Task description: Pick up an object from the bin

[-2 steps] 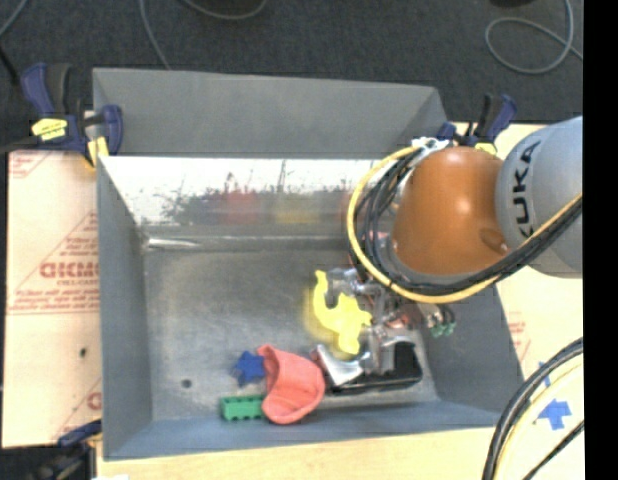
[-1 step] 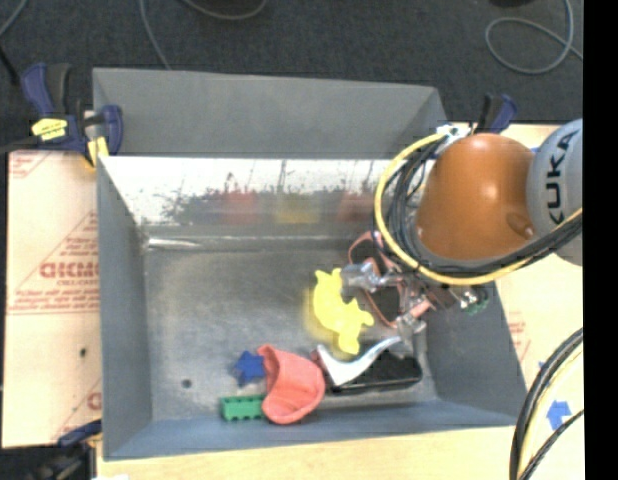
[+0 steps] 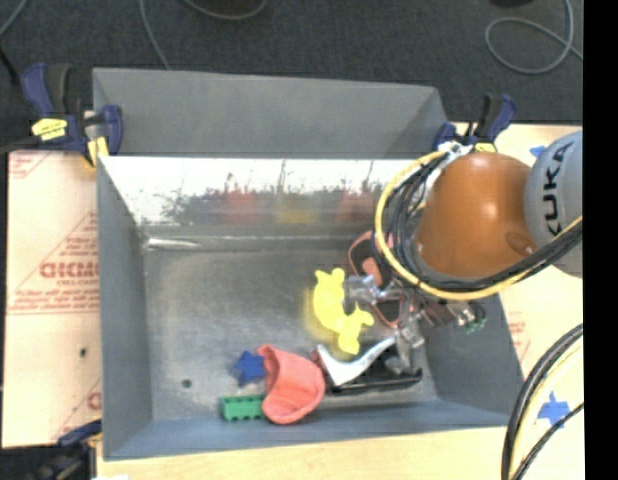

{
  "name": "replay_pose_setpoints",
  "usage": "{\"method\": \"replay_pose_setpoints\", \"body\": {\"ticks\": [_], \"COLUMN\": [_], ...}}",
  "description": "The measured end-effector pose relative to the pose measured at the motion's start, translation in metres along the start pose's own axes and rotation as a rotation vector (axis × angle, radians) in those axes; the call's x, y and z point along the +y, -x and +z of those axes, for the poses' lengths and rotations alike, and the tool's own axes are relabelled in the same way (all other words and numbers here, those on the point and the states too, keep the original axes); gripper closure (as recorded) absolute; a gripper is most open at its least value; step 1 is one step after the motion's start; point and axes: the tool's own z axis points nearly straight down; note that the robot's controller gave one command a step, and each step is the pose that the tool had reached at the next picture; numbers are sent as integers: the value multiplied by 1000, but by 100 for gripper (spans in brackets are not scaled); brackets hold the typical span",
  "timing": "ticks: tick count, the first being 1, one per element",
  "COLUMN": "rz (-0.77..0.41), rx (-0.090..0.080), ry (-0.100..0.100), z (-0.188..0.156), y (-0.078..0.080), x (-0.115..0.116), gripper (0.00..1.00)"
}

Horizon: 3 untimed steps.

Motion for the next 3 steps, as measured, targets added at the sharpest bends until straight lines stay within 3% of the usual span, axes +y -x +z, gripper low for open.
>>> {"method": "replay_pose_setpoints", "body": {"ticks": [1,2,3], "rz": [261,17,-19], "rx": [1,0,1], "ry": [2,1,2], "z": [6,31,56], "y": [-4,-20,-32], "x": [13,19,17], "gripper": [0,0,0]}}
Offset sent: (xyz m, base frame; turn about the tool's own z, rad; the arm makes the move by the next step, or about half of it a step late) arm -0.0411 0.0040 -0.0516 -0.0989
